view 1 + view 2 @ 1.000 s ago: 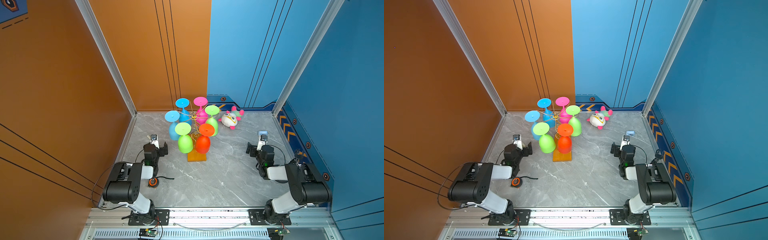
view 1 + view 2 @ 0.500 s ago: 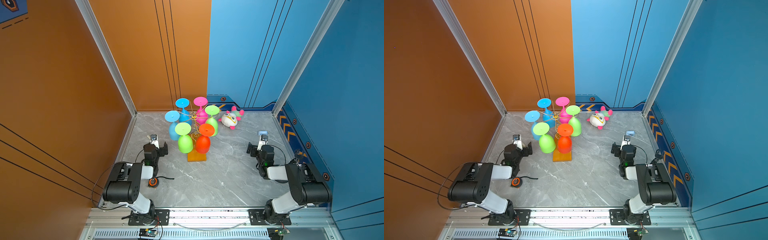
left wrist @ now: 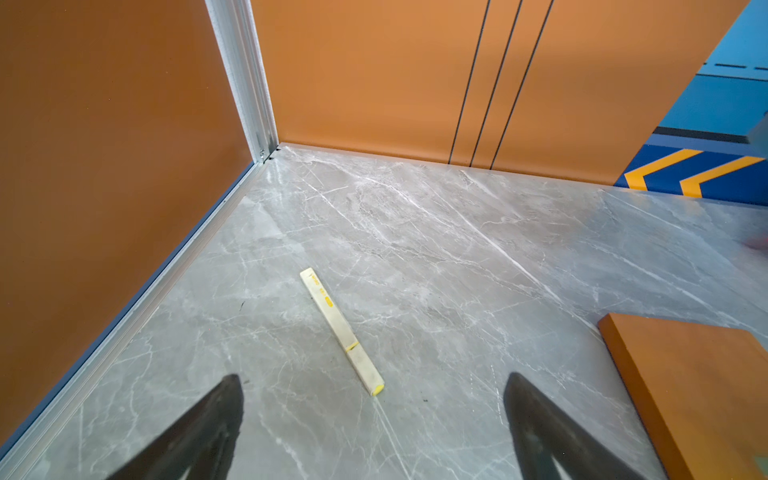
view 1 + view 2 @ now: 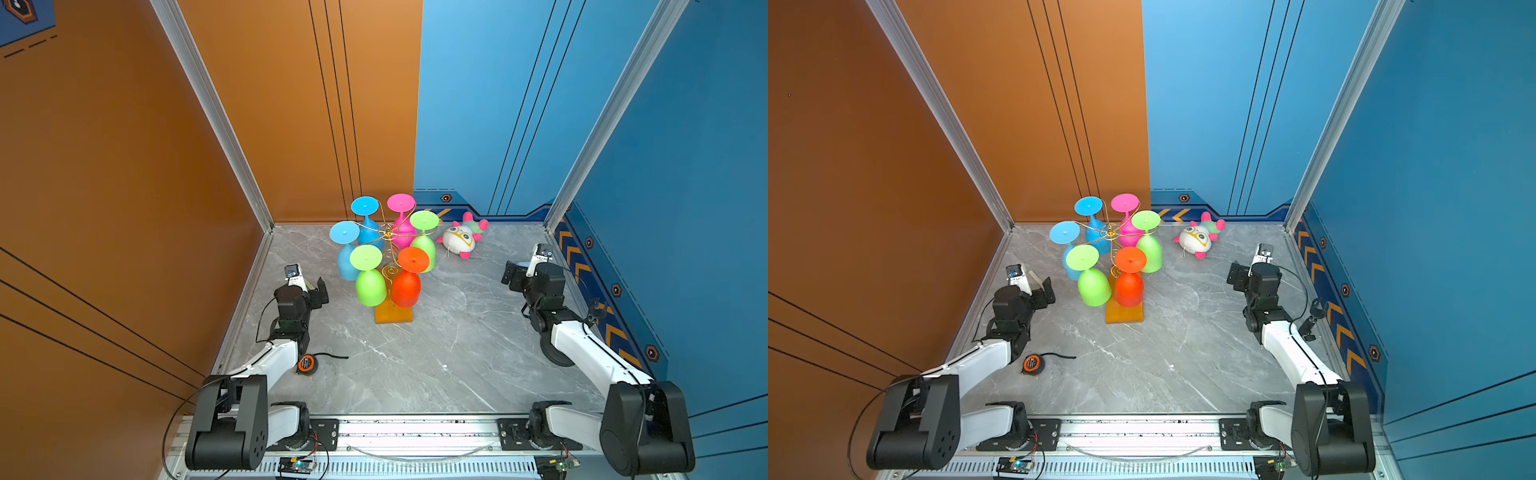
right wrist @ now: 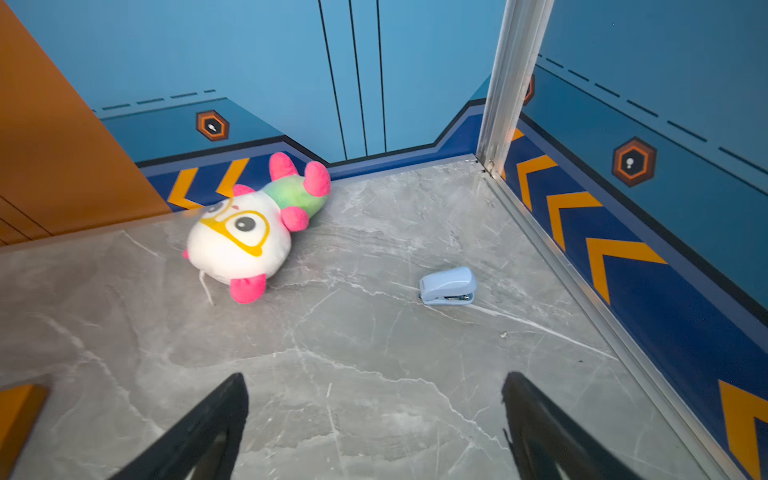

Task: Take the wine glass off the wine glass rack
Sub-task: 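Reach the right gripper to the red glass's foot while the left arm rises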

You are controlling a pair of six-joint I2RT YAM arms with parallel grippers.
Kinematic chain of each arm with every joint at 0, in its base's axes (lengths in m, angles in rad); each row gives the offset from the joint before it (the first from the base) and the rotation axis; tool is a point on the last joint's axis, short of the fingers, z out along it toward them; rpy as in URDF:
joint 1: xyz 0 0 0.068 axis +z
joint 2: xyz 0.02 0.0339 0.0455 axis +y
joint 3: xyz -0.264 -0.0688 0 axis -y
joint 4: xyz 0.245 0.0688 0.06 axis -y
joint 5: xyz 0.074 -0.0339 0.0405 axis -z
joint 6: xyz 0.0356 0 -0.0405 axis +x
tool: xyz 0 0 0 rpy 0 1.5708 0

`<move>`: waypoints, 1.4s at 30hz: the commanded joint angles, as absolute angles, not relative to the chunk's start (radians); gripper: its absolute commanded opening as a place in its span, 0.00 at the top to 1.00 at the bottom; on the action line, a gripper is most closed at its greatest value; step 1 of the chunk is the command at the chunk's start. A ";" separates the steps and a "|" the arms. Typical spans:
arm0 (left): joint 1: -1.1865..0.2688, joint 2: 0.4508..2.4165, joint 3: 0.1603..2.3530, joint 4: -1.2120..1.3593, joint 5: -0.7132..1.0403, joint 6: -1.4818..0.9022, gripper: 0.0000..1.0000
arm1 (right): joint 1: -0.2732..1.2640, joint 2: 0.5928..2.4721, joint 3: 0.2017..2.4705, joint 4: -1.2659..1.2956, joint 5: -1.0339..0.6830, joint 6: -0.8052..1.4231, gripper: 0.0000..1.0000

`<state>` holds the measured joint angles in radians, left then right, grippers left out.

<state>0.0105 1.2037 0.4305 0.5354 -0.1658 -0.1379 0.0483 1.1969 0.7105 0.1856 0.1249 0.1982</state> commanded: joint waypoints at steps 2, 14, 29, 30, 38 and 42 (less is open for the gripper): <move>0.002 1.075 0.509 0.235 -0.164 -0.242 0.02 | 0.076 1.131 0.846 -0.171 -0.075 0.325 0.06; -0.003 0.869 0.850 -0.445 -0.014 -0.152 0.02 | 0.189 1.165 1.196 -0.537 -0.453 0.463 0.12; -0.002 0.747 0.816 -0.484 0.386 -0.017 0.02 | 0.401 1.247 1.309 -0.408 -0.691 0.648 0.25; -0.001 0.744 0.815 -0.489 0.401 -0.013 0.02 | 0.408 1.253 1.305 -0.388 -0.701 0.663 0.26; -0.002 0.689 0.779 -0.491 0.485 0.023 0.02 | 0.464 1.292 1.295 -0.270 -0.752 0.736 0.32; -0.002 0.688 0.780 -0.491 0.489 0.024 0.02 | 0.481 1.320 1.292 -0.238 -0.763 0.766 0.37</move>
